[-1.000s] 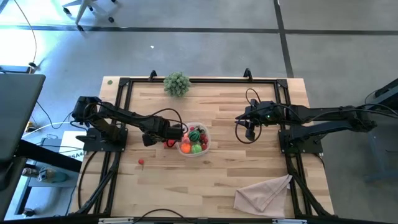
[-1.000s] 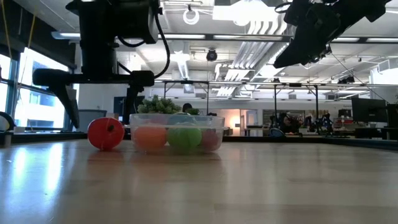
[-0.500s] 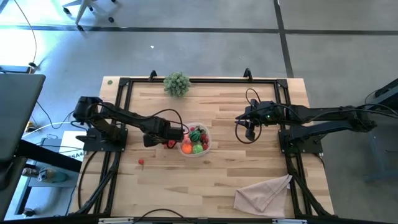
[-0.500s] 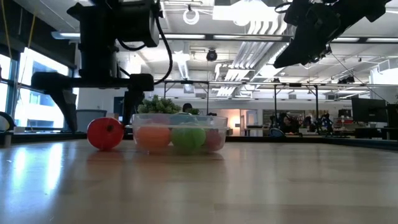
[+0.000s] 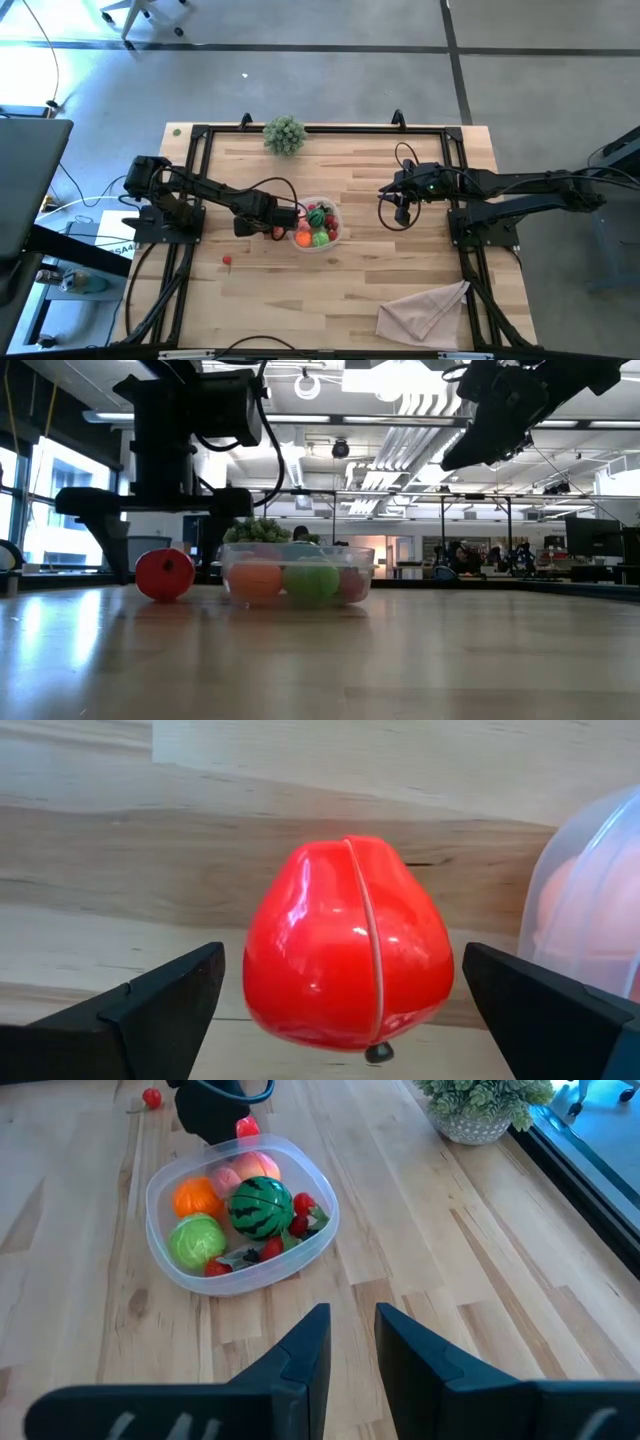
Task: Pick and placing Produce into tupperware
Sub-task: Put the apple into the transparent bin
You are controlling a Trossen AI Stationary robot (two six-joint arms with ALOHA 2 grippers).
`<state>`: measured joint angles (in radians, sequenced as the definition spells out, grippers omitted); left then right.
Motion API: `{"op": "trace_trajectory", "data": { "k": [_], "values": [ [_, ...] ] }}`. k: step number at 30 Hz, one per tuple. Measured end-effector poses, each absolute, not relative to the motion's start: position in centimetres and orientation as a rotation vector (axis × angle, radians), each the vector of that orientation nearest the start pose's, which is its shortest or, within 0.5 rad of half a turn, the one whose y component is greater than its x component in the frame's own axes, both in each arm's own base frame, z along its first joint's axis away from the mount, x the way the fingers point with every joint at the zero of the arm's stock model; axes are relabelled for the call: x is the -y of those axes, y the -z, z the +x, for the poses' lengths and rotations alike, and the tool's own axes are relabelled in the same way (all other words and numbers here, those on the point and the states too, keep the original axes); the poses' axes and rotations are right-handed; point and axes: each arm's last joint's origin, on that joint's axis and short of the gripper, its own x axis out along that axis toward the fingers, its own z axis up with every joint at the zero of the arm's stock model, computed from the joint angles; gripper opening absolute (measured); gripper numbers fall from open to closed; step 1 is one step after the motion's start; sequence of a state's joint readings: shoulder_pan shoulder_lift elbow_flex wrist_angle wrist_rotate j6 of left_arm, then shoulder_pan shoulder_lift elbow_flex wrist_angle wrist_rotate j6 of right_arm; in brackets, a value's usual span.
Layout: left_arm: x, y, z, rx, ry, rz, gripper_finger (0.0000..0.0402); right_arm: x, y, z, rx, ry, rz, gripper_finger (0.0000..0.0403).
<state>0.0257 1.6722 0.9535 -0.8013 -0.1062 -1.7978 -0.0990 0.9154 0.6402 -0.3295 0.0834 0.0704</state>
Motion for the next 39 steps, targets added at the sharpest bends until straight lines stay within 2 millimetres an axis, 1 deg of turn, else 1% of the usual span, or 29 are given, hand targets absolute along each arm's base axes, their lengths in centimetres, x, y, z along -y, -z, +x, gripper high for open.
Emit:
{"op": "trace_trajectory", "data": {
  "k": [15, 23, 39],
  "values": [
    [-1.07, -15.36, 27.54, -0.956, -1.386, -1.313, 0.0399, 2.12, -24.89, 18.93, -0.601, 0.198, 0.073, 0.0071],
    [-1.07, -14.51, 27.70, -0.988, -1.398, -1.283, 0.0399, 2.12, -24.90, 18.93, -0.601, 0.198, 0.073, 0.0071],
    [-1.07, -14.44, 27.87, -0.992, -1.376, -1.280, 0.0399, 2.13, -24.89, 18.93, -0.602, 0.199, 0.073, 0.0071]
  ]
}}
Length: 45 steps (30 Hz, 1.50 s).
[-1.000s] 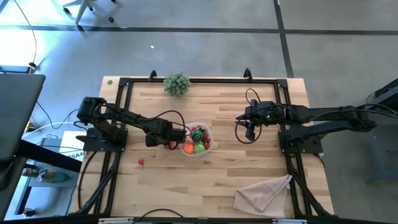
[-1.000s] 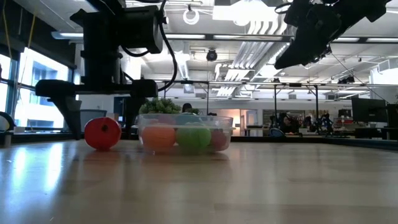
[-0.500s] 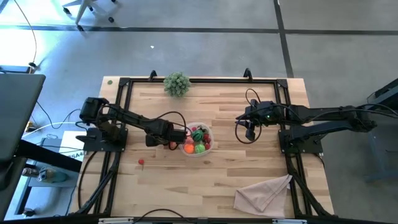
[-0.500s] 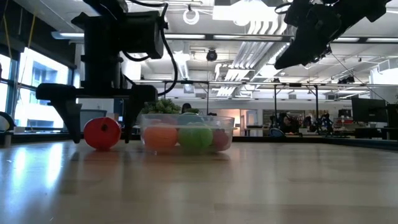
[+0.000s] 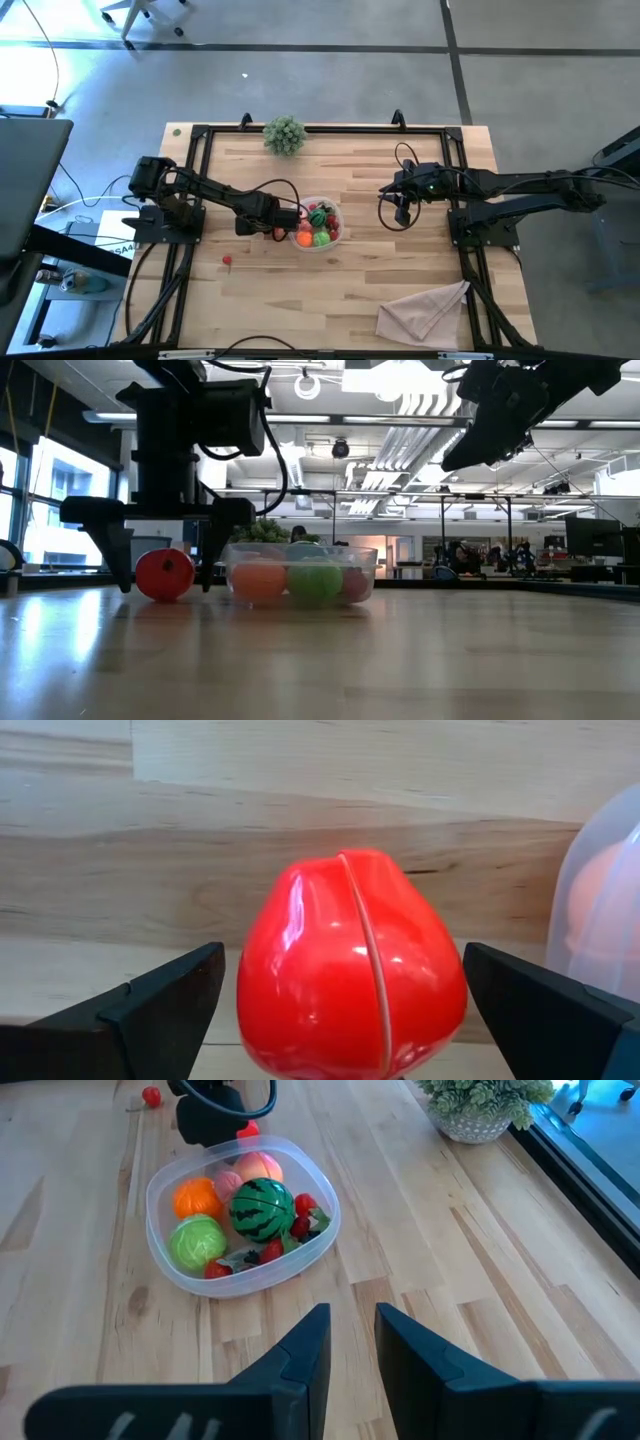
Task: Pick and placing Produce into tupperware
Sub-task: Put the apple into the transparent bin
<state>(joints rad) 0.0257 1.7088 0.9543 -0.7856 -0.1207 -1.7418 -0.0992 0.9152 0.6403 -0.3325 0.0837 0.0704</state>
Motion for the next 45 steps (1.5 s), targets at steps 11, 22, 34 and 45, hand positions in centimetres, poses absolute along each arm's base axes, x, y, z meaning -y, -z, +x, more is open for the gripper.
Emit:
{"op": "trace_trajectory", "data": {
  "k": [11, 22, 34, 45],
  "values": [
    [-1.07, -14.44, 27.85, -0.996, -1.374, -1.274, 0.0383, 2.12, -24.89, 18.93, -0.602, 0.198, 0.073, 0.0071],
    [-1.06, -14.44, 27.81, -1.000, -1.377, -1.273, 0.0308, 2.12, -24.88, 18.93, -0.602, 0.198, 0.073, 0.0071],
    [-1.06, -14.48, 27.79, -0.996, -1.381, -1.278, 0.0266, 2.12, -24.89, 18.93, -0.601, 0.198, 0.073, 0.0071],
    [-1.06, -14.48, 27.79, -0.994, -1.383, -1.280, 0.0272, 2.13, -24.89, 18.93, -0.602, 0.199, 0.073, 0.0071]
  ]
}}
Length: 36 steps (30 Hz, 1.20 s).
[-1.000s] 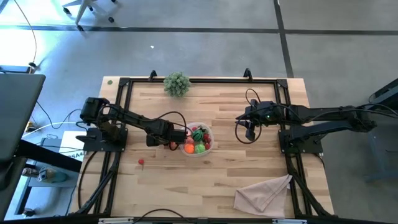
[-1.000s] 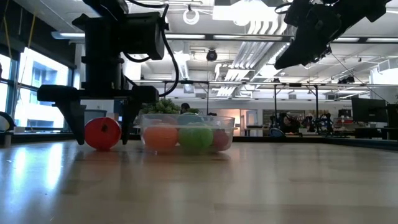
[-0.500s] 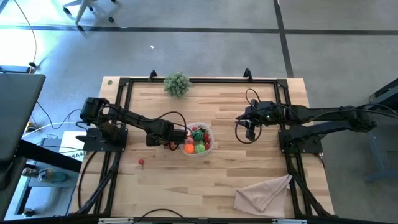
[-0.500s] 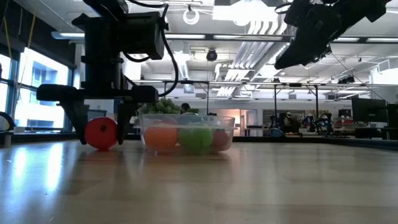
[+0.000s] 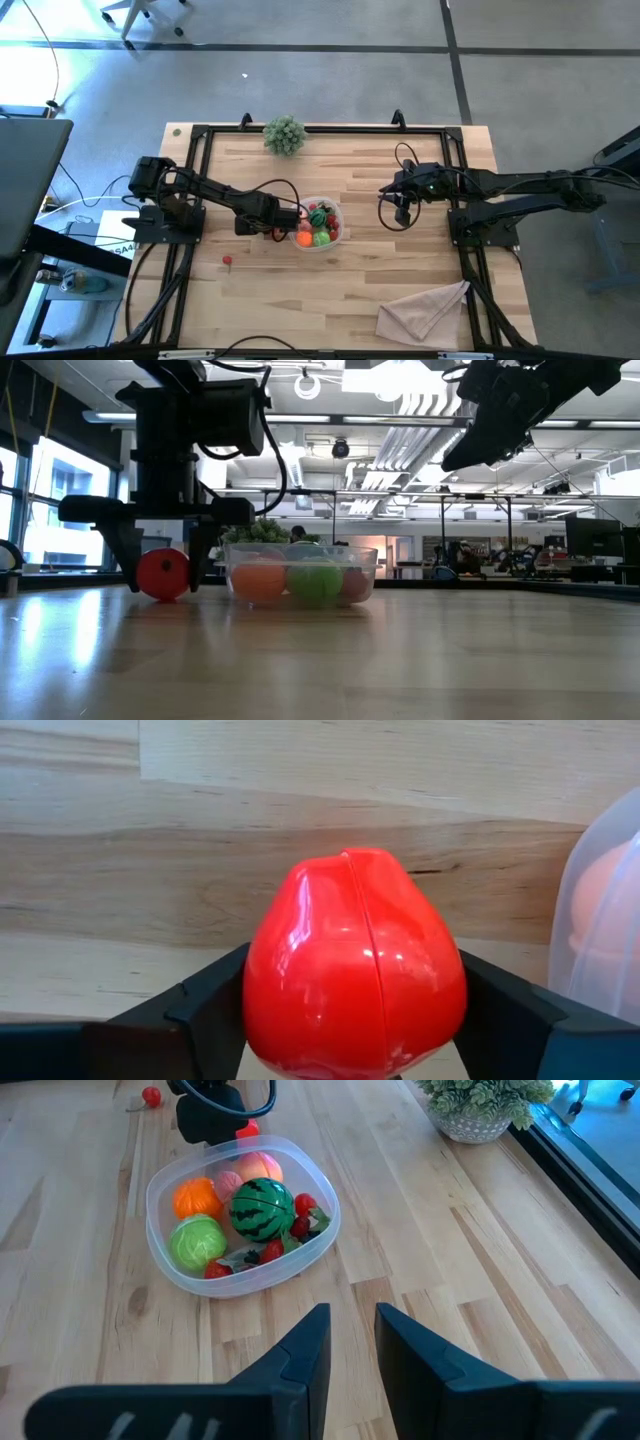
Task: Pick and placing Produce into tupperware
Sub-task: Put the apple into the transparent bin
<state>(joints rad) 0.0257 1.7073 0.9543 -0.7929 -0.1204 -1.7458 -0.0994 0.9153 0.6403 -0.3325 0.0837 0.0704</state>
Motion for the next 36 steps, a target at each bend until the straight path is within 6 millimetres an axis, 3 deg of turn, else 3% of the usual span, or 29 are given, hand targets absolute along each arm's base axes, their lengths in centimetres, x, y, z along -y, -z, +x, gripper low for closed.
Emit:
{"op": "trace_trajectory", "data": {
  "k": [5, 12, 21, 27, 36],
  "values": [
    [-1.06, -14.48, 27.78, -0.987, -1.393, -1.289, 0.0260, 2.13, -24.89, 18.93, -0.602, 0.198, 0.073, 0.0071],
    [-1.07, -14.47, 27.77, -0.987, -1.395, -1.289, 0.0284, 2.12, -24.87, 18.93, -0.602, 0.198, 0.073, 0.0071],
    [-1.07, -14.47, 27.76, -0.984, -1.398, -1.287, 0.0258, 2.12, -24.89, 18.93, -0.602, 0.198, 0.073, 0.0071],
    [-1.07, -14.45, 27.78, -0.983, -1.399, -1.289, 0.0281, 2.12, -24.89, 18.93, -0.602, 0.198, 0.073, 0.0071],
    [-1.01, -14.94, 27.69, -0.986, -1.377, -1.315, 0.0257, 2.12, -24.89, 18.93, -0.602, 0.198, 0.073, 0.0071]
  ]
}}
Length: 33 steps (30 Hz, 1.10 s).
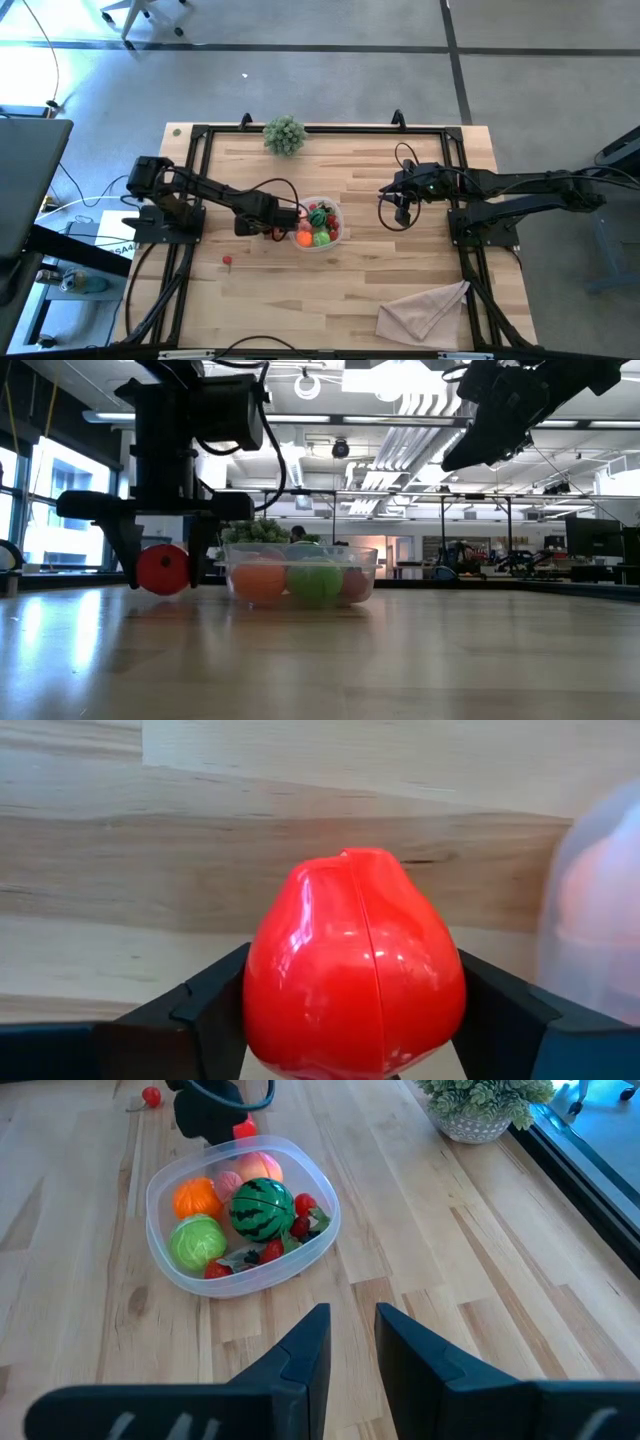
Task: Pick and placing Produce into tupperware
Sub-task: Put the apple into the transparent bin
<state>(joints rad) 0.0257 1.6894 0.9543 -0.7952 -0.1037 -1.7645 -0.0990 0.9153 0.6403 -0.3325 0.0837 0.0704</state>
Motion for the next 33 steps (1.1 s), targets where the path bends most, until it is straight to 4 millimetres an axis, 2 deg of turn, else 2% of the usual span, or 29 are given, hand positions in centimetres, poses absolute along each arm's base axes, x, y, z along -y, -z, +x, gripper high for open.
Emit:
{"op": "trace_trajectory", "data": {
  "k": [5, 8, 13, 18, 20, 24, 27, 33],
  "values": [
    [-1.0, -16.7, 27.4, -0.972, -1.361, -1.326, 0.0271, 2.1, -24.9, 18.9, -0.602, 0.198, 0.073, 0.0071],
    [-1.0, -18.9, 27.3, -0.946, -1.342, -1.338, 0.0278, 2.1, -24.9, 18.9, -0.602, 0.198, 0.073, 0.0071],
    [-1.0, -23.1, 27.7, -0.890, -1.299, -1.379, 0.0255, 2.1, -24.9, 18.9, -0.601, 0.198, 0.073, 0.0071],
    [-1.2, -26.9, 28.9, -0.825, -1.179, -1.347, 0.0255, 2.1, -24.9, 18.9, -0.602, 0.199, 0.073, 0.0071],
    [-1.2, -27.8, 29.7, -0.804, -1.129, -1.308, 0.0255, 2.1, -24.9, 18.9, -0.601, 0.199, 0.073, 0.0071],
    [-1.3, -27.6, 31.6, -0.818, -1.074, -1.243, 0.0275, 2.1, -24.9, 18.9, -0.601, 0.198, 0.073, 0.0071],
    [-1.3, -26.1, 33.2, -0.861, -1.053, -1.217, 0.0288, 2.1, -24.9, 18.9, -0.601, 0.198, 0.073, 0.0071],
    [-1.3, -24.8, 36.2, -0.903, -0.940, -1.148, 0.0256, 2.1, -24.9, 18.9, -0.601, 0.198, 0.073, 0.0071]
  ]
}}
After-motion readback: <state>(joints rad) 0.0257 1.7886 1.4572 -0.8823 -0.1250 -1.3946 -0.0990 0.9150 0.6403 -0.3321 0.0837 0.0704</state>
